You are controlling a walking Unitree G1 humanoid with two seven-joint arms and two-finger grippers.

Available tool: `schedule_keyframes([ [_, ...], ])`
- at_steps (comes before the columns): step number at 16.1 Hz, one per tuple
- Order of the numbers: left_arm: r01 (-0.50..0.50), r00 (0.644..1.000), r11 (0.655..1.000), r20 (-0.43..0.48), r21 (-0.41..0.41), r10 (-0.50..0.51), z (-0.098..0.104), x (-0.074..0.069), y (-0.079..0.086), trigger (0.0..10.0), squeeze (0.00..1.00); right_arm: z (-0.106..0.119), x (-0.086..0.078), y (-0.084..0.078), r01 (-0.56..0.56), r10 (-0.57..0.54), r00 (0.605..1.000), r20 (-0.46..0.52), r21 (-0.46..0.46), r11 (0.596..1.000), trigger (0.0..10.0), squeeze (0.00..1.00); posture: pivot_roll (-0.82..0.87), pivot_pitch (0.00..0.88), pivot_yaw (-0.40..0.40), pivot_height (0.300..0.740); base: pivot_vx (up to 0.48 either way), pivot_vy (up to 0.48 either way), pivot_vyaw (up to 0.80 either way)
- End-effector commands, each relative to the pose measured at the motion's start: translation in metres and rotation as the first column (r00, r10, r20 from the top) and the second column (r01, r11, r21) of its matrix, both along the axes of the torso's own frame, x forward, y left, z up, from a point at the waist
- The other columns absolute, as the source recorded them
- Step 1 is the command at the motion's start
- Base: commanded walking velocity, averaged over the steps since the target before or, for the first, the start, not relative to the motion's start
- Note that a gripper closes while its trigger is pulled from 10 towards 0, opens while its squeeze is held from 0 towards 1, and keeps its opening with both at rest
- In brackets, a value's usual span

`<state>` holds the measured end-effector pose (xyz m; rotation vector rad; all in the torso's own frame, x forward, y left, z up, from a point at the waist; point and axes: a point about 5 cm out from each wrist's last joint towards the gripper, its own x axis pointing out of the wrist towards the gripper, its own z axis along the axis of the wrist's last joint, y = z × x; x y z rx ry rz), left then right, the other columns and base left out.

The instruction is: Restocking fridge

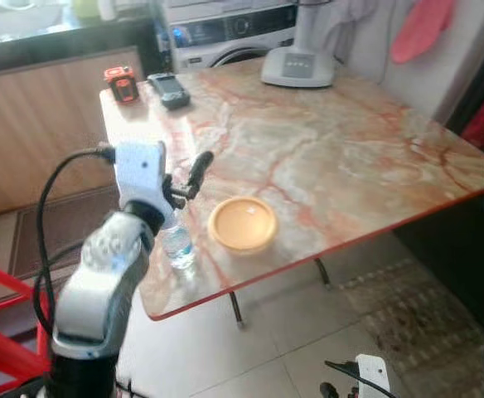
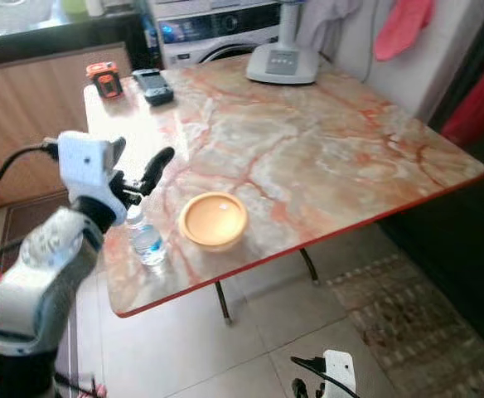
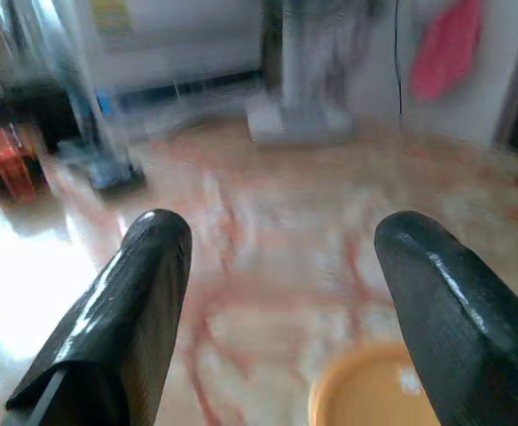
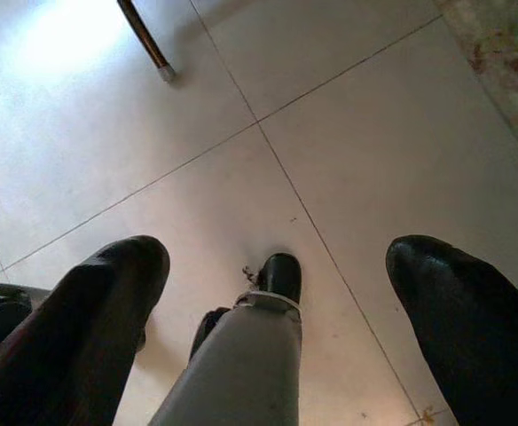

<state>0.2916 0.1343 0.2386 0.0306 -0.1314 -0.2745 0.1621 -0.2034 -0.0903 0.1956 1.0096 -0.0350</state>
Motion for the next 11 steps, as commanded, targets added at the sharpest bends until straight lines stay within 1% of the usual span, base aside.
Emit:
schedule_keyframes([
  [1,-0.02,0.999,1.0,-0.041,-0.01,0.019,0.006,0.002,0.006,10.0,0.0,-0.002,-0.003,0.002,-0.015,0.015,1.0,-0.019,0.003,1.0,10.0,0.0,0.22,0.057,0.02,0.74,0.0,0.0,0.0],
  [2,-0.045,0.997,0.999,-0.06,-0.006,0.045,0.011,0.005,0.01,10.0,0.0,-0.002,-0.003,0.002,-0.016,0.016,1.0,-0.02,0.003,1.0,10.0,0.0,0.22,0.058,0.016,0.74,0.0,0.0,0.0],
  [3,-0.049,0.99,0.998,-0.132,0.039,0.053,0.016,0.009,0.016,10.0,0.0,-0.002,-0.003,0.002,-0.023,0.023,0.999,-0.024,0.004,1.0,10.0,0.0,0.23,0.056,0.016,0.74,0.0,0.0,0.0],
  [4,-0.007,0.986,0.998,-0.166,0.063,0.017,0.022,0.012,0.019,10.0,0.0,-0.002,-0.003,0.002,-0.029,0.029,0.999,-0.027,0.003,1.0,10.0,0.0,0.23,0.05,0.02,0.74,0.0,0.0,0.0],
  [5,-0.003,0.982,0.998,-0.188,0.064,0.015,0.023,0.014,0.02,10.0,0.0,-0.002,-0.003,0.002,-0.03,0.03,0.999,-0.028,0.003,1.0,10.0,0.0,0.23,0.05,0.02,0.74,0.0,0.0,0.0],
  [6,0.04,0.966,0.994,-0.257,0.1,-0.013,0.022,0.015,0.022,10.0,0.0,-0.002,-0.003,0.002,-0.04,0.04,0.999,-0.032,0.0,0.999,10.0,0.0,0.23,0.045,0.028,0.74,0.0,0.0,0.0],
  [7,0.132,0.928,0.983,-0.363,0.127,-0.077,0.018,0.011,0.02,10.0,0.0,-0.001,-0.002,0.002,-0.059,0.058,0.998,-0.027,-0.013,0.998,10.0,0.0,0.22,0.039,0.034,0.74,0.0,0.0,0.0],
  [8,0.147,0.92,0.979,-0.383,0.141,-0.083,0.016,0.011,0.02,10.0,0.0,-0.001,-0.002,0.001,-0.054,0.053,0.998,-0.022,-0.027,0.998,10.0,0.0,0.22,0.037,0.036,0.74,0.0,0.0,0.0],
  [9,0.161,0.904,0.977,-0.418,0.141,-0.089,0.013,0.01,0.02,10.0,0.0,-0.001,-0.002,0.001,-0.036,0.035,0.999,-0.019,-0.029,0.999,10.0,0.0,0.21,0.037,0.043,0.74,0.0,0.0,0.0],
  [10,0.173,0.888,0.977,-0.449,0.126,-0.099,0.008,0.009,0.019,10.0,0.0,-0.002,-0.002,0.002,-0.038,0.038,0.999,-0.02,-0.023,0.999,10.0,0.0,0.21,0.03,0.041,0.74,0.0,0.0,0.0],
  [11,0.184,0.876,0.974,-0.472,0.132,-0.101,0.005,0.008,0.02,10.0,0.0,-0.002,-0.003,0.002,-0.049,0.049,0.999,-0.024,-0.022,0.999,10.0,0.0,0.2,0.03,0.041,0.74,0.0,0.0,0.0],
])
